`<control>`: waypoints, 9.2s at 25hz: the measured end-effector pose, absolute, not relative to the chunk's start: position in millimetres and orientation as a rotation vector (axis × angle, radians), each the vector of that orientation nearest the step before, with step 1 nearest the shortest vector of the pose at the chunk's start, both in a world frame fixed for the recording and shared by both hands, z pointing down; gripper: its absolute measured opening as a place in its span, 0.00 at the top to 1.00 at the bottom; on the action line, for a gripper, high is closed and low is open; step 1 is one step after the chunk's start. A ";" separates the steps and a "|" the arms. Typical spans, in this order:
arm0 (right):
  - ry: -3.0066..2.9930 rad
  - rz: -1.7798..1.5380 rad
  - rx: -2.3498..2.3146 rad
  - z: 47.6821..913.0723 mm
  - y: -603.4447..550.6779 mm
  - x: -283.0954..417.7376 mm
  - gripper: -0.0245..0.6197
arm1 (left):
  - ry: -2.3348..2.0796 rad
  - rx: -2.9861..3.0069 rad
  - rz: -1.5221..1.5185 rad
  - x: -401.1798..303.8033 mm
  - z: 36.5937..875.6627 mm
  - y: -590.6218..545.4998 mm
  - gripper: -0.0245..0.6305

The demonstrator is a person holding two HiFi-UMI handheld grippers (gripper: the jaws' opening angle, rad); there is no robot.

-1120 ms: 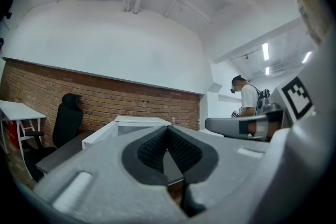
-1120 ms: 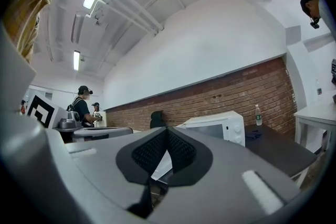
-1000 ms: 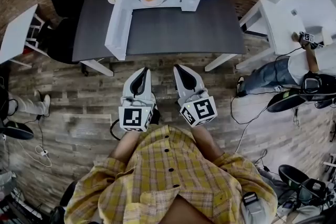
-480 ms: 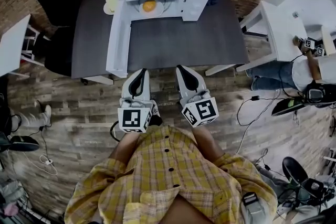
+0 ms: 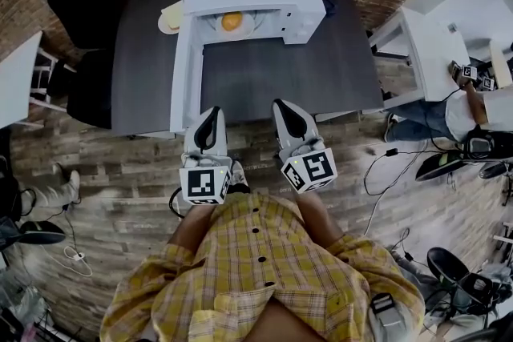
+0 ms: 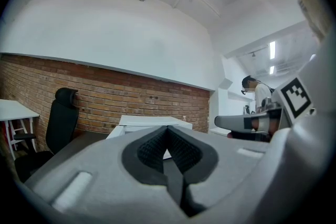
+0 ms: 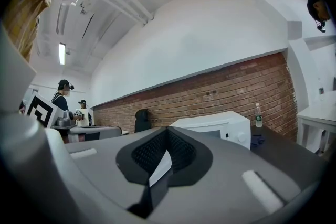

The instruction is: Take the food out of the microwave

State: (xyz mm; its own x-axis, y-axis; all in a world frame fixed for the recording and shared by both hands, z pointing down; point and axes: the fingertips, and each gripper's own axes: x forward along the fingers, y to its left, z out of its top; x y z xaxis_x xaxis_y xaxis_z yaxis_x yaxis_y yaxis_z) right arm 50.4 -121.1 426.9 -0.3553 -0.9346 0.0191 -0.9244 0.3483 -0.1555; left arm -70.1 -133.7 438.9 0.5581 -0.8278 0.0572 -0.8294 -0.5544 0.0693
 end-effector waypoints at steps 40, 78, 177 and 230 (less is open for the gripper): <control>2.381 -0.733 -1.659 489.0 -246.5 93.7 0.97 | -1.528 2.643 -0.011 -50.7 439.2 -202.5 0.97; 1.548 -1.677 -1.119 687.6 -385.4 90.5 0.80 | -1.665 2.588 0.097 -59.9 459.9 -217.7 0.97; 1.403 -1.610 -0.986 604.2 -308.0 84.6 0.94 | -1.600 2.627 0.073 -51.7 455.7 -198.9 0.97; 1.489 -1.500 -0.992 510.5 -206.4 71.2 0.94 | -1.458 2.723 0.017 -33.7 451.9 -195.4 0.97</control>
